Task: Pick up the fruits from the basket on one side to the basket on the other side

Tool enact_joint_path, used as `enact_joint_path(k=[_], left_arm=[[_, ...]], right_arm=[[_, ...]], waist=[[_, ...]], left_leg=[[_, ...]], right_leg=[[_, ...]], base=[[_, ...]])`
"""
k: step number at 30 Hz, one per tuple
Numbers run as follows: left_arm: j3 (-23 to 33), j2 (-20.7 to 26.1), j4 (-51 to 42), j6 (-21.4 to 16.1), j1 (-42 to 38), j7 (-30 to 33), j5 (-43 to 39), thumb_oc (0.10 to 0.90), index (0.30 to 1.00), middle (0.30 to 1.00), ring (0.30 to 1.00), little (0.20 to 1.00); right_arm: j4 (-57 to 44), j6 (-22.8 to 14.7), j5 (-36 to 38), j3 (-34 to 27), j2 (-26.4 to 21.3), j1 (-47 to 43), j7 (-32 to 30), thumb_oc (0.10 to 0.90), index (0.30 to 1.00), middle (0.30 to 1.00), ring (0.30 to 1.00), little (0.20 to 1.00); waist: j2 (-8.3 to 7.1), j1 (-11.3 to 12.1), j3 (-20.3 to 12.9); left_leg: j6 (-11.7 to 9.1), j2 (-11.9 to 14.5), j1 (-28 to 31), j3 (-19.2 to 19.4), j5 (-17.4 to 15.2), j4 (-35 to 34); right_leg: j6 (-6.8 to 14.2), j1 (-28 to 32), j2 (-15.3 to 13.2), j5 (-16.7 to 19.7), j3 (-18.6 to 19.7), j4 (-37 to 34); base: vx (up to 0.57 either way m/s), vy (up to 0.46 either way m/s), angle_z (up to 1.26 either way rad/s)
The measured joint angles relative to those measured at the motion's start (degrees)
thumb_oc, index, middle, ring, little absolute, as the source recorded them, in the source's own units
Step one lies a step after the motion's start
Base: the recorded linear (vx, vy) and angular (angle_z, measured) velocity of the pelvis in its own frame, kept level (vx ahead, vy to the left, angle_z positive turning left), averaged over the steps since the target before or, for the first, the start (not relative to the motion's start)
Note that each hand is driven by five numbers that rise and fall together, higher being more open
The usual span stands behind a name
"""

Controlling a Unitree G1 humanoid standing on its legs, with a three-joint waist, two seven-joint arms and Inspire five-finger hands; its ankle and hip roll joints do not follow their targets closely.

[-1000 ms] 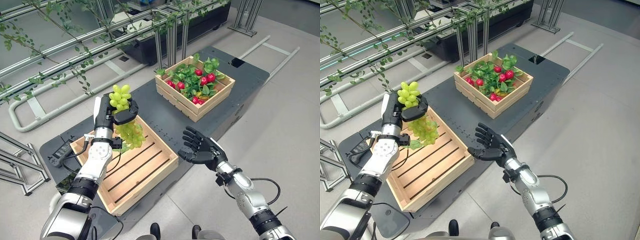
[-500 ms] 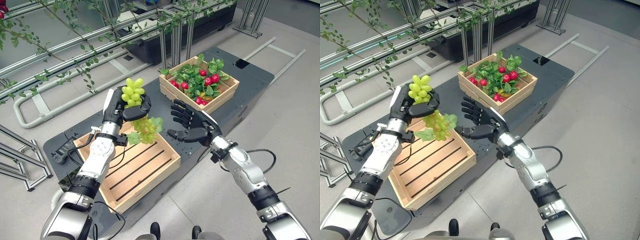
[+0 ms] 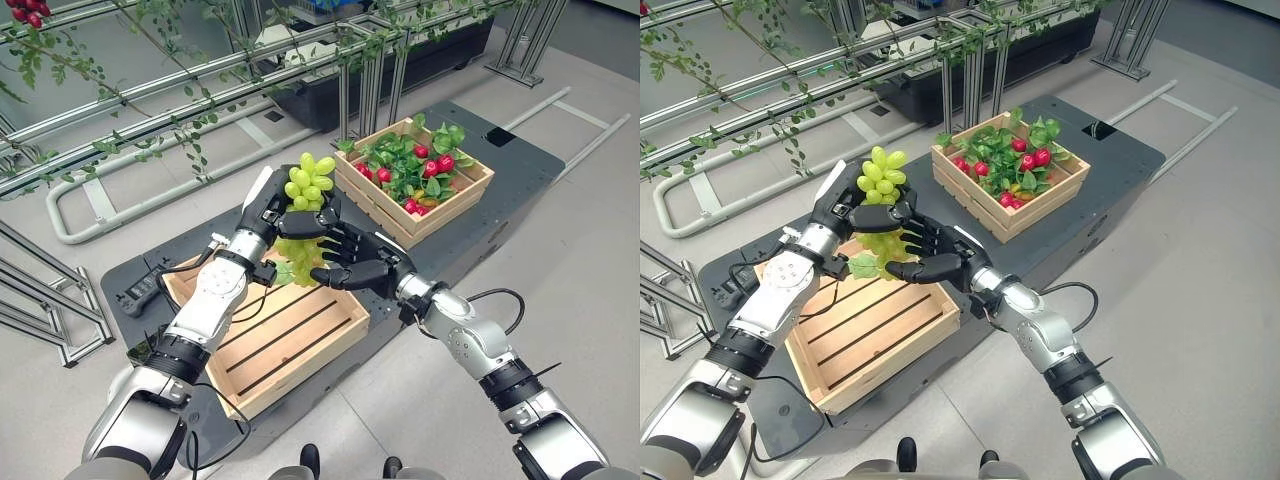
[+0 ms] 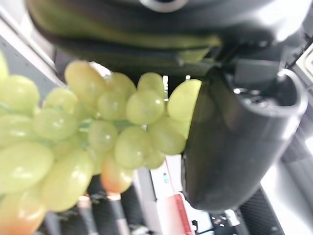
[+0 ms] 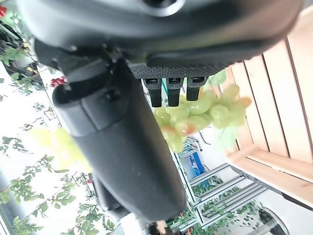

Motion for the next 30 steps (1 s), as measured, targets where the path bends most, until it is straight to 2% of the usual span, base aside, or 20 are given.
enact_joint_path(k=[4, 9, 15, 25, 30], left_arm=[[-0.1, 0.1, -3.7, 1.1, 0.0, -0.6, -0.3, 0.400, 0.300, 0.300, 0.300, 0.300], [-0.2, 0.3, -7.3, 1.2, 0.0, -2.2, -0.3, 0.400, 0.300, 0.300, 0.300, 0.300], [-1.4, 0.4, -7.4, 2.1, -0.2, -3.6, -0.3, 0.400, 0.300, 0.300, 0.300, 0.300], [-2.7, 0.0, -7.6, 5.5, -0.3, -8.0, -0.4, 0.400, 0.300, 0.300, 0.300, 0.300], [-2.7, -0.1, -7.6, 5.8, -0.3, -9.3, -0.4, 0.400, 0.300, 0.300, 0.300, 0.300]], right_arm=[[1.2, 2.1, 2.6, 2.8, 0.0, 0.1, 0.0, 0.800, 0.900, 0.900, 0.900, 0.900], [1.6, 2.3, 8.1, 4.5, 1.9, 0.0, 0.0, 0.800, 0.900, 0.900, 0.900, 0.900], [1.5, 0.8, 8.8, 4.5, 3.1, -0.1, 0.0, 0.800, 0.900, 0.900, 0.900, 0.900], [1.4, -3.4, 8.3, 4.4, 2.9, -0.5, -4.9, 0.800, 0.900, 0.900, 0.900, 0.900], [1.4, -3.9, 8.3, 4.4, 2.9, -0.9, -6.1, 0.800, 0.900, 0.900, 0.900, 0.900]], waist=[[-0.52, 0.3, -0.3], [-0.56, 0.3, -0.4], [-0.54, 0.5, -0.4], [-0.48, 0.4, -0.5], [-0.38, 0.5, -0.5]], left_leg=[[0.0, 0.0, 0.0, 0.0, 0.0, 0.0], [0.0, 0.0, 0.0, -0.1, 0.1, 0.0], [0.0, -0.1, 0.0, -0.2, 0.2, 0.0], [0.0, -0.1, 0.0, -0.2, 0.2, 0.0], [0.0, -0.1, 0.0, -0.2, 0.2, 0.0]], right_leg=[[0.0, 0.0, 0.0, 0.0, 0.0, 0.0], [0.0, 0.0, 0.0, 0.0, 0.0, 0.0], [0.0, 0.0, 0.0, 0.0, 0.0, 0.0], [0.0, 0.0, 0.0, 0.0, 0.1, 0.0], [0.0, 0.0, 0.0, 0.0, 0.1, 0.0]], base=[[0.00, 0.000, 0.00], [0.00, 0.000, 0.00], [0.00, 0.000, 0.00], [0.00, 0.000, 0.00], [0.00, 0.000, 0.00]])
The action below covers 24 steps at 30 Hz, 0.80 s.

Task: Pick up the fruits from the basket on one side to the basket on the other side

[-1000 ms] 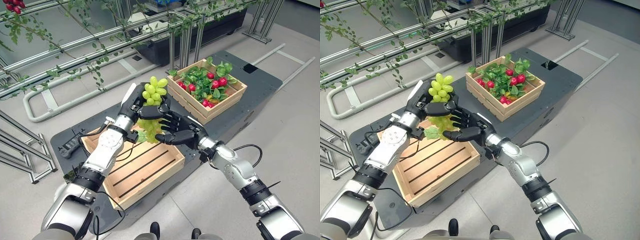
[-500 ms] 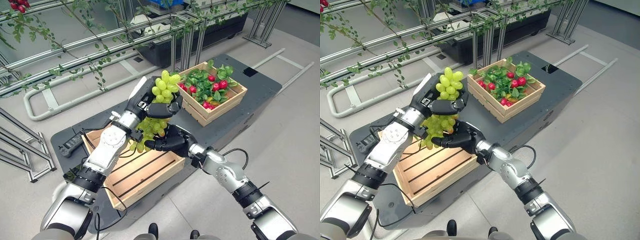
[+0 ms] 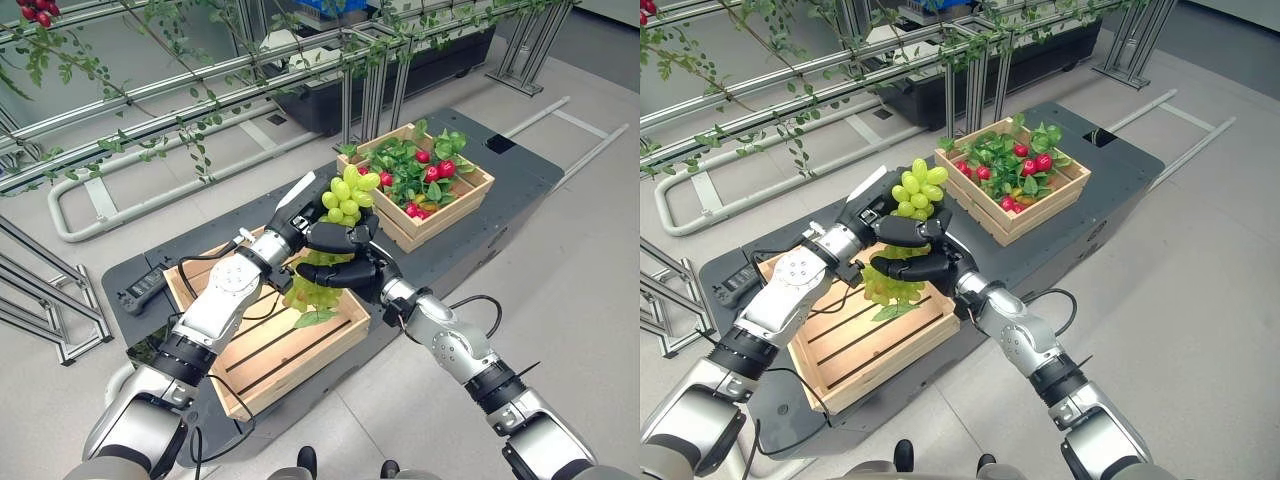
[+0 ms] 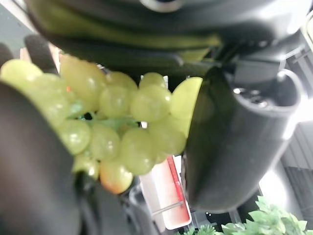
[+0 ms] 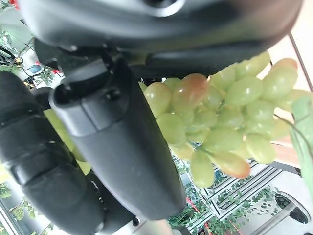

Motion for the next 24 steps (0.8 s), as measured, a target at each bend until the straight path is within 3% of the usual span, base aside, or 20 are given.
enact_joint_path(k=[9, 11, 12, 24], left_arm=[[0.4, -0.6, 0.2, 0.4, 0.0, -0.5, -2.1, 0.400, 0.300, 0.300, 0.300, 0.300], [0.4, -0.7, 0.2, 0.4, 0.0, -0.4, -2.1, 0.400, 0.300, 0.300, 0.300, 0.300], [0.4, -0.8, 0.2, 0.4, 0.0, -0.4, -2.1, 0.400, 0.300, 0.300, 0.300, 0.300], [0.1, -1.9, -2.5, 0.1, 0.0, -0.1, -4.2, 0.400, 0.300, 0.300, 0.300, 0.300]], right_arm=[[0.0, -1.2, -0.1, 0.0, 0.0, 0.0, -0.4, 0.800, 0.900, 0.900, 0.900, 0.900], [0.0, -1.2, 0.0, 0.0, -0.1, 0.0, -0.4, 0.696, 0.745, 0.745, 0.745, 0.745], [0.0, -1.2, 0.0, 0.0, -0.2, 0.0, -0.4, 0.400, 0.300, 0.300, 0.300, 0.300], [0.3, -1.2, -0.1, -0.6, -0.8, -0.2, -0.4, 0.400, 0.300, 0.300, 0.300, 0.300]], waist=[[1.57, 0.1, -0.9], [1.82, 0.1, -1.1], [1.94, 0.1, -1.2], [1.95, 0.1, -1.3]], left_leg=[[0.0, 0.0, 0.0, 0.0, 0.0, 0.0], [0.0, 0.0, 0.0, 0.0, 0.0, 0.0], [0.0, 0.0, 0.0, 0.0, 0.0, 0.0], [0.0, 0.0, 0.0, -0.1, 0.0, 0.0]], right_leg=[[0.0, 0.0, 0.0, 0.0, 0.0, 0.0], [0.0, 0.0, 0.0, 0.0, 0.0, 0.0], [0.0, 0.0, 0.0, 0.0, 0.0, 0.0], [0.0, 0.0, 0.0, 0.0, 0.0, 0.0]], base=[[0.00, 0.000, 0.00], [0.00, 0.000, 0.00], [0.00, 0.000, 0.00], [0.00, 0.000, 0.00]])
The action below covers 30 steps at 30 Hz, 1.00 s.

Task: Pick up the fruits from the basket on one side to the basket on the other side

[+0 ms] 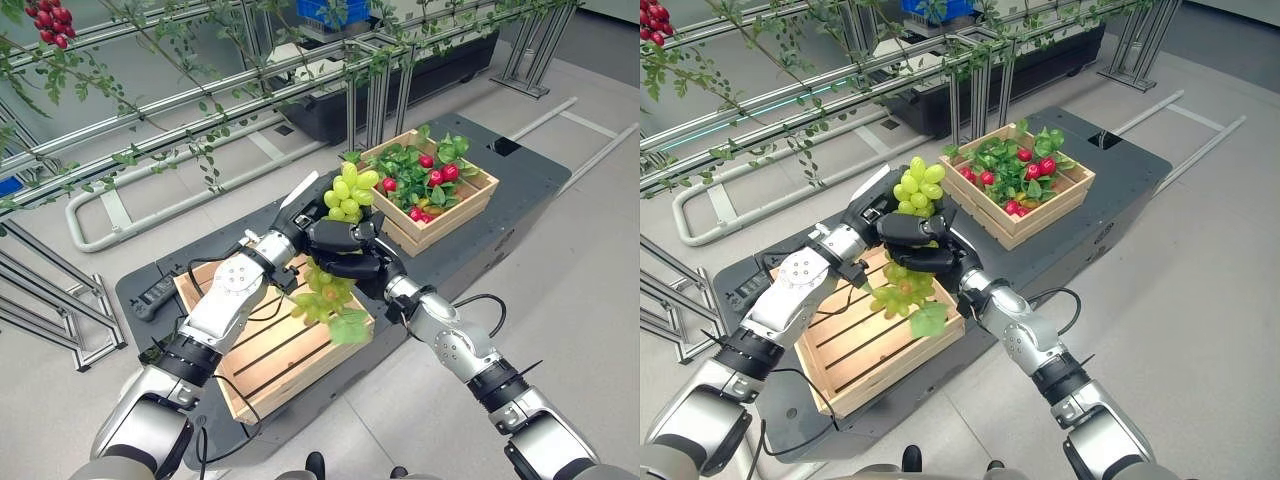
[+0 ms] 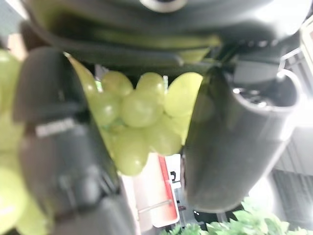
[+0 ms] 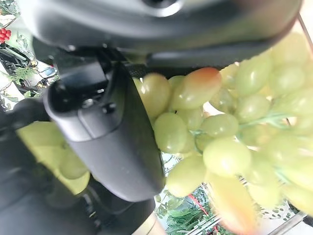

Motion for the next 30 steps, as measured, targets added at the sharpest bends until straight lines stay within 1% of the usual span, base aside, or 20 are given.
enact_joint_path(k=[6, 7, 11, 12, 13, 14, 19, 21, 22, 24, 27, 30], left_arm=[[-0.4, -1.2, -0.6, -1.1, 0.0, 2.0, 0.0, 0.400, 0.300, 0.300, 0.300, 0.300], [-0.4, -1.3, -0.6, -1.1, 0.0, 3.2, 0.0, 0.400, 0.300, 0.300, 0.300, 0.300], [-0.9, -1.9, -1.2, -1.4, 0.0, 3.9, 0.0, 0.400, 0.300, 0.300, 0.300, 0.300], [-1.2, -2.0, -1.4, -1.6, 0.0, 4.1, 0.0, 0.522, 0.484, 0.484, 0.484, 0.484], [-1.2, -2.0, -1.4, -1.7, 0.0, 4.3, 0.0, 0.764, 0.846, 0.846, 0.846, 0.846], [-1.2, -2.1, -1.4, -1.8, 0.0, 5.1, 0.0, 0.800, 0.900, 0.900, 0.900, 0.900], [-1.2, -2.4, -1.4, -2.1, 0.0, 5.6, -0.2, 0.800, 0.900, 0.900, 0.900, 0.900], [-1.2, -2.5, -1.4, -3.0, 0.0, 6.2, -1.0, 0.800, 0.900, 0.900, 0.900, 0.900], [-0.6, -2.5, -1.4, -3.4, 0.0, 7.2, -2.4, 0.800, 0.900, 0.900, 0.900, 0.900], [1.8, -2.5, -1.4, -4.2, 0.0, 9.0, -2.5, 0.800, 0.900, 0.900, 0.900, 0.900], [5.1, -2.5, -1.4, -5.8, 0.1, 9.8, -2.5, 0.800, 0.900, 0.900, 0.900, 0.900], [7.0, -2.5, -1.4, -6.6, 0.1, 10.5, -2.5, 0.800, 0.900, 0.900, 0.900, 0.900]], right_arm=[[0.0, 0.0, -0.1, -0.5, 0.1, -0.2, 0.0, 0.400, 0.300, 0.300, 0.300, 0.300], [0.0, 0.0, -0.1, -0.6, 0.3, -0.2, 0.0, 0.400, 0.300, 0.300, 0.300, 0.300], [0.1, 0.0, -0.8, -1.2, 0.5, -0.2, -0.1, 0.400, 0.300, 0.300, 0.300, 0.300], [0.1, 0.0, -1.2, -1.5, 0.6, -0.2, -0.1, 0.400, 0.300, 0.300, 0.300, 0.300], [0.1, -0.1, -1.9, -1.7, 0.7, -0.2, -0.1, 0.400, 0.300, 0.300, 0.300, 0.300], [0.1, -0.1, -2.2, -1.9, 0.8, -0.2, -0.1, 0.400, 0.300, 0.300, 0.300, 0.300], [0.1, -0.1, -2.2, -2.0, 0.8, -0.2, -0.1, 0.400, 0.300, 0.300, 0.300, 0.300], [0.1, -0.1, -2.2, -2.0, 0.8, -0.2, -0.1, 0.400, 0.300, 0.300, 0.300, 0.300], [0.3, -0.1, -2.2, -2.0, 0.7, 0.0, 0.0, 0.400, 0.300, 0.300, 0.300, 0.300], [1.5, -0.1, -2.2, -2.1, 0.6, 0.5, 0.0, 0.400, 0.300, 0.300, 0.300, 0.300], [1.8, 0.0, -2.2, -3.0, -0.6, 3.2, -0.1, 0.400, 0.300, 0.300, 0.300, 0.300], [2.2, -0.1, -2.2, -4.4, -0.8, 5.3, -0.1, 0.400, 0.300, 0.300, 0.300, 0.300]], waist=[[-0.50, -0.1, -0.5], [-0.65, -0.2, -0.6], [-0.73, -0.1, -0.7], [-0.74, -0.1, -0.7], [-0.75, -0.1, -0.7], [-0.75, -0.1, -0.7], [-0.77, -0.2, -0.7], [-0.80, -0.2, -0.7], [-0.85, -0.3, -0.8], [-1.23, -0.4, -1.0], [-1.68, -0.4, -1.3], [-1.80, -0.4, -1.3]], left_leg=[[0.0, 0.0, 0.0, 0.0, 0.0, 0.0], [0.0, 0.0, 0.0, 0.0, 0.0, 0.0], [0.0, 0.0, 0.0, 0.0, 0.0, 0.0], [0.0, 0.0, 0.0, 0.0, 0.0, 0.0], [0.0, 0.0, 0.0, 0.0, 0.0, 0.0], [0.0, 0.0, 0.0, 0.0, 0.0, 0.0], [0.0, 0.0, 0.0, 0.0, 0.0, 0.0], [0.0, 0.0, 0.0, 0.0, 0.0, 0.0], [0.0, 0.0, 0.0, 0.1, 0.0, 0.0], [0.0, 0.0, 0.0, 0.1, 0.0, 0.0], [0.0, 0.0, 0.0, 0.1, 0.0, 0.0], [0.0, 0.0, 0.0, 0.1, 0.0, 0.0]], right_leg=[[0.0, 0.0, 0.0, 0.0, 0.0, 0.0], [0.0, 0.0, 0.0, 0.0, 0.0, 0.0], [0.0, 0.0, 0.0, 0.0, 0.1, 0.0], [0.0, 0.0, 0.0, 0.0, 0.1, 0.0], [0.0, 0.0, 0.0, 0.0, 0.1, 0.0], [0.0, 0.0, 0.0, 0.0, 0.1, 0.0], [0.0, 0.0, 0.0, 0.0, 0.1, 0.0], [0.0, 0.0, 0.0, 0.0, 0.1, 0.0], [0.0, 0.0, 0.0, 0.0, 0.1, 0.0], [0.0, 0.0, 0.1, 0.0, 0.1, 0.0], [0.0, 0.0, 0.0, 0.0, 0.1, 0.0], [0.0, -0.1, 0.0, 0.0, 0.2, 0.0]], base=[[0.00, 0.000, 0.00], [0.00, 0.000, 0.00], [0.00, 0.000, 0.00], [0.00, 0.000, 0.00], [0.00, 0.000, 0.00], [0.00, 0.000, 0.00], [0.00, 0.000, 0.00], [0.00, 0.000, 0.00], [0.00, 0.000, 0.00], [0.00, 0.000, 0.00], [0.00, 0.000, 0.00], [0.00, 0.000, 0.00]])
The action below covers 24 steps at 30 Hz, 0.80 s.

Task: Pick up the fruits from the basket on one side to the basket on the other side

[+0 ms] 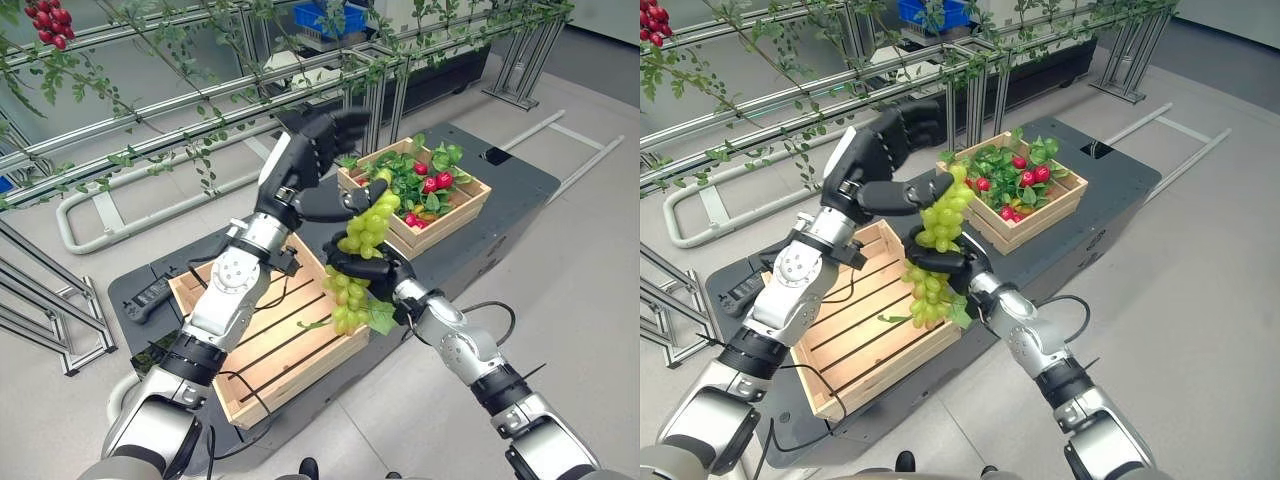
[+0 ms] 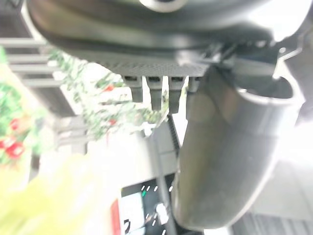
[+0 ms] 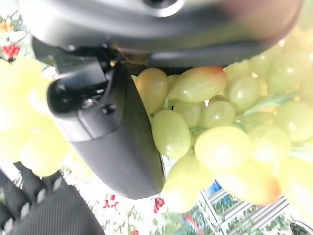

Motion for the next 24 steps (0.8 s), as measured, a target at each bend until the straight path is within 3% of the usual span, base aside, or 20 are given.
enact_joint_path(k=[17, 24], left_arm=[[0.5, -0.2, 2.5, -0.6, 3.4, -1.1, 0.1, 0.800, 0.900, 0.900, 0.900, 0.900], [1.1, -3.5, 4.6, -0.7, 13.5, 1.5, 0.9, 0.800, 0.900, 0.900, 0.900, 0.900]], right_arm=[[1.8, -1.9, 0.0, -9.2, -1.6, 7.4, 0.0, 0.400, 0.300, 0.300, 0.300, 0.300], [1.7, -3.6, 0.0, -13.1, -1.5, 11.7, 0.0, 0.400, 0.300, 0.300, 0.300, 0.300]], waist=[[-0.02, -1.8, 0.0], [-0.04, -3.2, 0.0]], left_leg=[[0.0, 0.2, 0.3, 1.6, 0.0, 0.0], [0.0, 0.4, 0.4, 2.8, 0.0, 0.0]], right_leg=[[0.2, -0.7, 0.1, 0.6, 1.9, 0.0], [0.1, -1.1, 0.3, 1.0, 3.3, 0.0]], base=[[0.00, -0.012, -0.06], [0.01, -0.047, -0.09]])
